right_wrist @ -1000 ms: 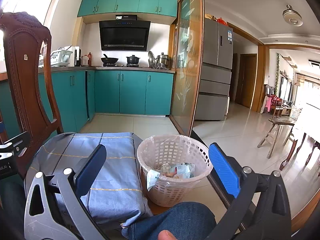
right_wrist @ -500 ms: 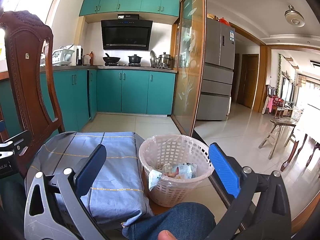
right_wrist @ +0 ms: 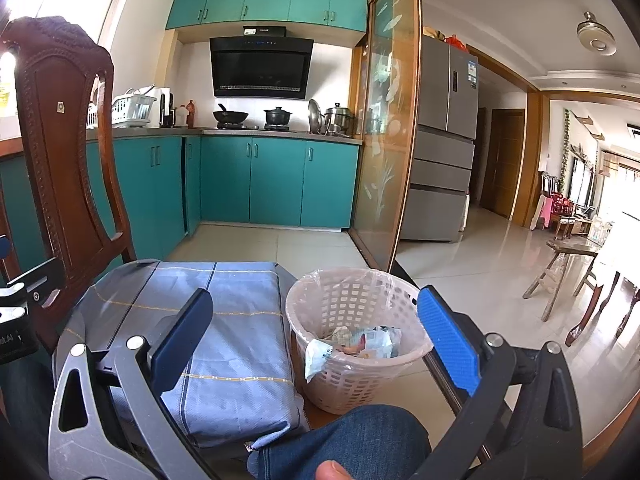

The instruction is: Collect trash

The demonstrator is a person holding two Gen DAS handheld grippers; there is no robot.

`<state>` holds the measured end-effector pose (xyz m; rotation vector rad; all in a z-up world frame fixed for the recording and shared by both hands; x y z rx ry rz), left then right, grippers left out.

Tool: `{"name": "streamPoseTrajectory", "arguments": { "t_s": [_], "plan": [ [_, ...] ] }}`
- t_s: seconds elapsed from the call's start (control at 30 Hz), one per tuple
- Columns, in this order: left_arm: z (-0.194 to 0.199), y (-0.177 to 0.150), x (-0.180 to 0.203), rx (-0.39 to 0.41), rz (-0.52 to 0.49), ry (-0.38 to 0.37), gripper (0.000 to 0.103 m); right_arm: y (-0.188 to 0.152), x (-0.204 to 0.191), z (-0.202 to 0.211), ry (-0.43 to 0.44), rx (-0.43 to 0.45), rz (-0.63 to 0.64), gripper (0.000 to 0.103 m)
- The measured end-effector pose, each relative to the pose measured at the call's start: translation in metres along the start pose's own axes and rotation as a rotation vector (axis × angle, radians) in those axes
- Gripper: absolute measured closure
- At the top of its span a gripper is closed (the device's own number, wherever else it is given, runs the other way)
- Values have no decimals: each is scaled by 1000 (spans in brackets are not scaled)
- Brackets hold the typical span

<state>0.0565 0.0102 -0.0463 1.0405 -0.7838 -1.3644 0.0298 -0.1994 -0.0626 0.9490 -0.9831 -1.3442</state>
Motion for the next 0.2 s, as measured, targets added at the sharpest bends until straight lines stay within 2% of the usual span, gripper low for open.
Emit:
{"name": "streamPoseTrajectory", "arguments": {
  "t_s": [0.1,0.2],
  "plan": [
    [-10,-2,-4,-26,8,16,3,1,0,0,9,5,-8,3],
    [-43,-14,-9,-74,-14,83,3,10,-12,5,92,46,-17,3]
  ]
}}
Point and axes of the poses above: each gripper's, at about its wrist camera, not at the fingertips, and z roughly against the way its jaws point, x to its right, y to its top, the point moved 9 cm from there along -z, roughly the way its jaws point, and after that the axes turned 13 degrees about y, right-handed, at the moved point
